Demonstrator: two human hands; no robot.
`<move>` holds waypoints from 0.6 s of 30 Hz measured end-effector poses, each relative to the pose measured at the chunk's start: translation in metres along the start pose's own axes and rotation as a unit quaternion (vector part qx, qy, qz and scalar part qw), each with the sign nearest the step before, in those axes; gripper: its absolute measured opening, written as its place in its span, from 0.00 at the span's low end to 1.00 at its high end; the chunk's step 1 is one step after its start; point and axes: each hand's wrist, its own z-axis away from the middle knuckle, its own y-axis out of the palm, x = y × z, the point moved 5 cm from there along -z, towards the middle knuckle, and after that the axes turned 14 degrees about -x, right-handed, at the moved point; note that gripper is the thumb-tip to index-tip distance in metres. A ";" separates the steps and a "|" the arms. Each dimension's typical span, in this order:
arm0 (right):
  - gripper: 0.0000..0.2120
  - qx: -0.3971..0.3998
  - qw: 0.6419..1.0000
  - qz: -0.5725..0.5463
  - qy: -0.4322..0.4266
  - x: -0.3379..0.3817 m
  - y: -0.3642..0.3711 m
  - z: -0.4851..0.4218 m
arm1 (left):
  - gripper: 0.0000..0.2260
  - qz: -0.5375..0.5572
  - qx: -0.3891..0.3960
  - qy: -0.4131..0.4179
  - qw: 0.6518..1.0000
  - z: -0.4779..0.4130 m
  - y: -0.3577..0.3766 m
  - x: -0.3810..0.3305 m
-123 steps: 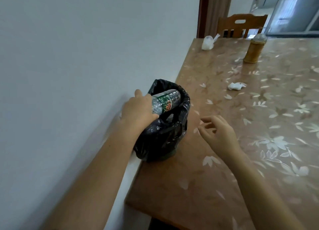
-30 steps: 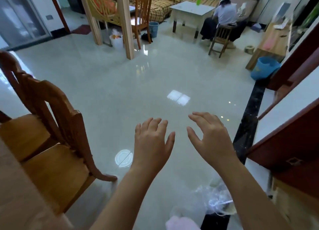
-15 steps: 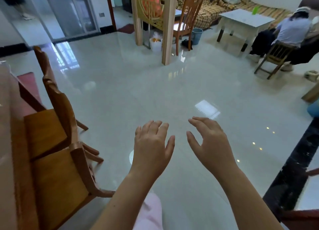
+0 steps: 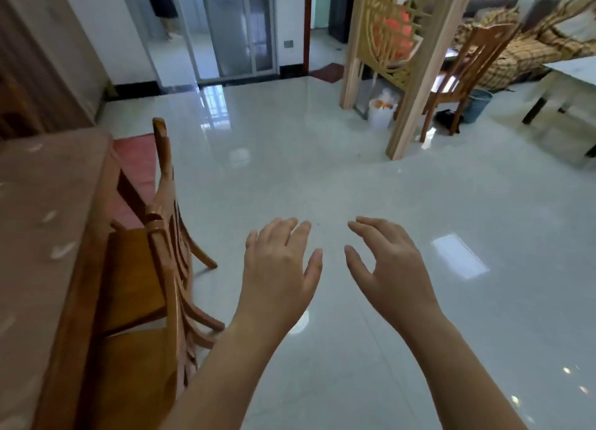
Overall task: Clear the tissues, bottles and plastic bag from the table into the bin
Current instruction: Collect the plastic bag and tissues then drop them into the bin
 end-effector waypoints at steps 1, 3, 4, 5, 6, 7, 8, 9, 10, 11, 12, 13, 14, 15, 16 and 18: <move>0.16 0.006 1.000 -0.009 -0.004 -0.001 0.015 -0.013 | 0.21 -0.009 0.005 -0.012 1.000 -0.011 0.005 0.011; 0.16 0.019 0.999 -0.025 -0.015 -0.004 0.045 -0.042 | 0.21 -0.027 0.008 -0.030 0.999 -0.034 0.016 0.032; 0.16 0.025 0.999 -0.032 -0.024 -0.005 0.062 -0.057 | 0.22 -0.036 0.007 -0.038 0.999 -0.048 0.023 0.043; 0.16 0.031 0.998 -0.040 -0.033 -0.006 0.080 -0.073 | 0.22 -0.045 0.005 -0.049 0.998 -0.061 0.031 0.054; 0.16 0.038 0.997 -0.049 -0.041 -0.008 0.098 -0.089 | 0.22 -0.053 0.003 -0.060 0.997 -0.075 0.039 0.065; 0.16 0.043 0.996 -0.060 -0.048 -0.009 0.116 -0.106 | 0.22 -0.062 0.000 -0.072 0.995 -0.089 0.047 0.075; 0.16 0.048 0.995 -0.071 -0.057 -0.010 0.133 -0.124 | 0.22 -0.071 -0.004 -0.084 0.994 -0.104 0.056 0.085; 0.16 0.052 0.993 -0.081 -0.068 -0.011 0.151 -0.141 | 0.22 -0.081 -0.006 -0.093 0.992 -0.119 0.066 0.095; 0.16 0.058 0.991 -0.090 -0.082 -0.013 0.168 -0.159 | 0.23 -0.091 -0.006 -0.102 0.991 -0.134 0.076 0.105; 0.16 0.065 0.988 -0.099 -0.096 -0.016 0.185 -0.176 | 0.23 -0.102 -0.006 -0.113 0.988 -0.149 0.085 0.114; 0.15 0.071 0.986 -0.107 -0.108 -0.018 0.200 -0.195 | 0.23 -0.114 -0.008 -0.127 0.985 -0.166 0.093 0.124; 0.15 0.077 0.983 -0.115 -0.118 -0.020 0.215 -0.214 | 0.22 -0.125 -0.014 -0.141 0.982 -0.183 0.100 0.133; 0.15 0.084 0.981 -0.123 -0.128 -0.022 0.228 -0.233 | 0.20 -0.136 -0.022 -0.155 0.978 -0.200 0.106 0.142; 0.15 0.091 0.977 -0.129 -0.140 -0.023 0.242 -0.250 | 0.19 -0.145 -0.031 -0.168 0.975 -0.216 0.111 0.150; 0.15 0.097 0.974 -0.135 -0.153 -0.022 0.255 -0.267 | 0.18 -0.153 -0.041 -0.180 0.971 -0.230 0.115 0.157; 0.15 0.104 0.967 -0.149 -0.177 -0.016 0.283 -0.296 | 0.17 -0.166 -0.058 -0.198 0.964 -0.256 0.122 0.175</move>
